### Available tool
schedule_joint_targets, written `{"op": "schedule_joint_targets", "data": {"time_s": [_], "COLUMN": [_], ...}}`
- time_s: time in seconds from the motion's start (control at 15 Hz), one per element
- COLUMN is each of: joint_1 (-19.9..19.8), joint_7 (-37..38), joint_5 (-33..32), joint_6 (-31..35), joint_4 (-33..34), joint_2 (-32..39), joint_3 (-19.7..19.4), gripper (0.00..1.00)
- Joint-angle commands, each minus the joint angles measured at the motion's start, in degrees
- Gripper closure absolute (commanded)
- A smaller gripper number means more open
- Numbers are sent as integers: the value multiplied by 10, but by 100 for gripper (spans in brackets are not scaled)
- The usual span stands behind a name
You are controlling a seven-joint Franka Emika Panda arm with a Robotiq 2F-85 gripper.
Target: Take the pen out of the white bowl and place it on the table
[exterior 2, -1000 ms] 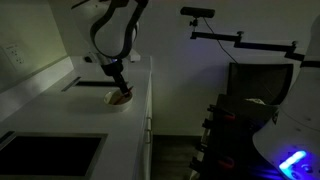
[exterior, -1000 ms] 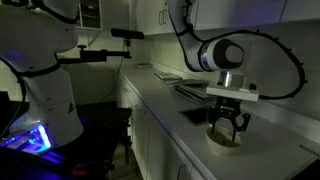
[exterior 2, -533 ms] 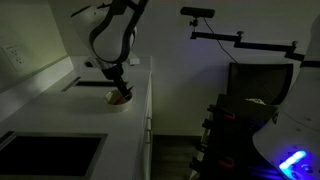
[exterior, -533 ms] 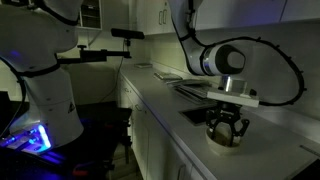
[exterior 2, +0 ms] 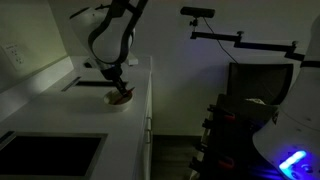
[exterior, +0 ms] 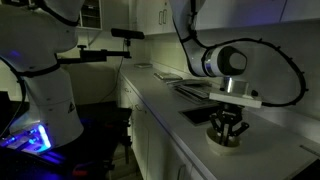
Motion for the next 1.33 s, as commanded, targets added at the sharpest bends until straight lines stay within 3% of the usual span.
{"op": "schedule_joint_targets", "data": {"time_s": [0.0, 0.33, 0.6, 0.93, 1.27], "joint_1": [3, -27, -71, -89, -81], "joint_7": [4, 24, 49, 117, 222], "joint_5": [-18, 10, 87, 166, 226], "joint_6": [-9, 29, 42, 59, 109], "joint_4": [0, -46, -73, -66, -44], "joint_2": [-12, -72, -109, -83, -33], "joint_3": [-3, -3, -10, -20, -26], "gripper": [96, 96, 96, 96, 96]}}
